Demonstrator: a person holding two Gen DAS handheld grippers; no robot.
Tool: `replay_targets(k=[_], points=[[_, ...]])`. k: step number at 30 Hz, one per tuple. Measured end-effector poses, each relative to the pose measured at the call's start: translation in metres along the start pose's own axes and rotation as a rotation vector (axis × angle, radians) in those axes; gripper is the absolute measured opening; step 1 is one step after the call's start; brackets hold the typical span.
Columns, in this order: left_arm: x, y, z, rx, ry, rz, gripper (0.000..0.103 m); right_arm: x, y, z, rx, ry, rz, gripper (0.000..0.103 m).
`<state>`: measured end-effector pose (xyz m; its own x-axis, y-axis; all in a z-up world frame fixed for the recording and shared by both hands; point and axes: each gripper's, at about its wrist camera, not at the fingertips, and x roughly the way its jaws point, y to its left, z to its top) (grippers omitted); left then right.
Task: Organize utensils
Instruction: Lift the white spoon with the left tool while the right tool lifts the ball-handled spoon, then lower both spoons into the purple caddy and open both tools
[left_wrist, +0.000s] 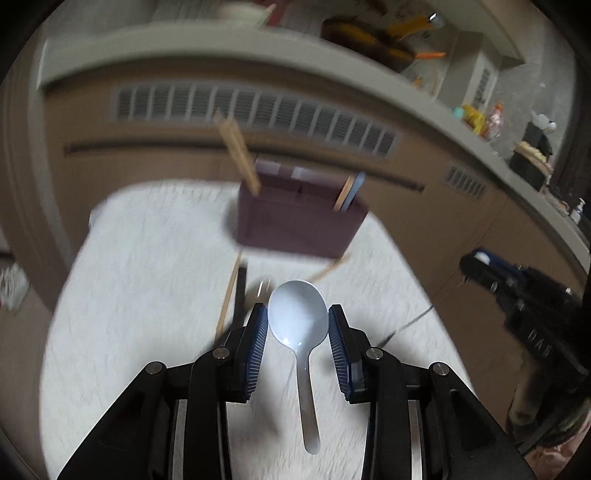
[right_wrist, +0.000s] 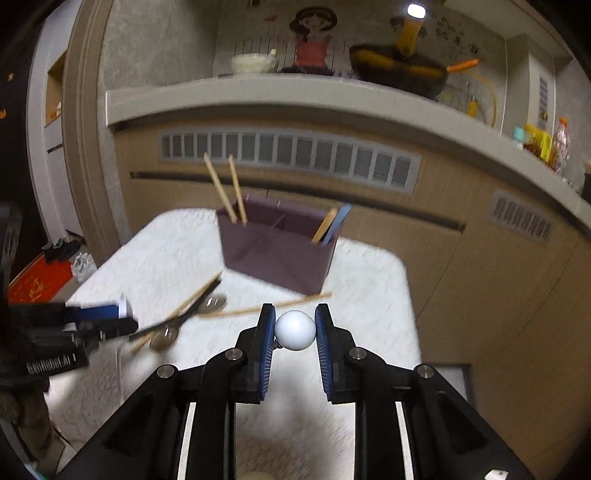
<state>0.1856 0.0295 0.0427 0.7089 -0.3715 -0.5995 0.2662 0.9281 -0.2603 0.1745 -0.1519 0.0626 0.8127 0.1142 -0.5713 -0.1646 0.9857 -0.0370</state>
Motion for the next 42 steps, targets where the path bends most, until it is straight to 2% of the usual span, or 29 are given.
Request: replay_targets(k=[5,7,9,12,16,19,22,23,25,27,32,36,39,42], points=[[-0.021,-0.025,0.107,0.092,-0.195,-0.060,0.035,-0.015,-0.018,0.074,-0.063,-0.146,-0.050,0.021],[-0.024,-0.033,0.147,0.124,-0.309,-0.078,0.035,-0.013,-0.022,0.106,-0.107,-0.205,-0.099,0.021],[-0.018,-0.035,0.172,0.138,-0.378,-0.080,0.035,-0.004,-0.022,0.133,-0.158,-0.251,-0.166,0.021],[0.012,-0.028,0.198,0.114,-0.394,-0.087,0.035,0.023,-0.021,0.152,-0.221,-0.272,-0.236,0.021],[0.073,-0.016,0.210,0.105,-0.360,-0.055,0.035,0.079,-0.023,0.156,-0.259,-0.205,-0.254,0.021],[0.121,-0.007,0.205,0.096,-0.302,-0.024,0.035,0.118,-0.022,0.144,-0.288,-0.145,-0.255,0.021],[0.161,0.005,0.191,0.076,-0.243,-0.010,0.036,0.151,-0.019,0.129,-0.294,-0.066,-0.178,0.021],[0.170,0.008,0.186,0.068,-0.213,-0.010,0.038,0.162,-0.018,0.124,-0.289,-0.021,-0.124,0.021],[0.186,0.017,0.176,0.049,-0.149,-0.007,0.053,0.175,-0.022,0.118,-0.251,0.052,-0.024,0.024],[0.193,0.027,0.169,0.028,-0.120,0.006,0.056,0.180,-0.026,0.114,-0.215,0.080,0.020,0.028],[0.174,0.046,0.145,-0.015,-0.079,0.032,0.057,0.167,-0.030,0.099,-0.155,0.089,0.032,0.034],[0.145,0.058,0.095,-0.007,-0.036,0.083,0.057,0.146,-0.019,0.071,-0.094,0.117,0.102,0.040],[0.133,0.066,0.050,-0.008,0.031,0.131,0.058,0.147,0.003,0.037,-0.030,0.211,0.204,0.043],[0.125,0.078,0.004,-0.028,0.107,0.174,0.058,0.161,0.025,0.011,0.015,0.292,0.243,0.043]])
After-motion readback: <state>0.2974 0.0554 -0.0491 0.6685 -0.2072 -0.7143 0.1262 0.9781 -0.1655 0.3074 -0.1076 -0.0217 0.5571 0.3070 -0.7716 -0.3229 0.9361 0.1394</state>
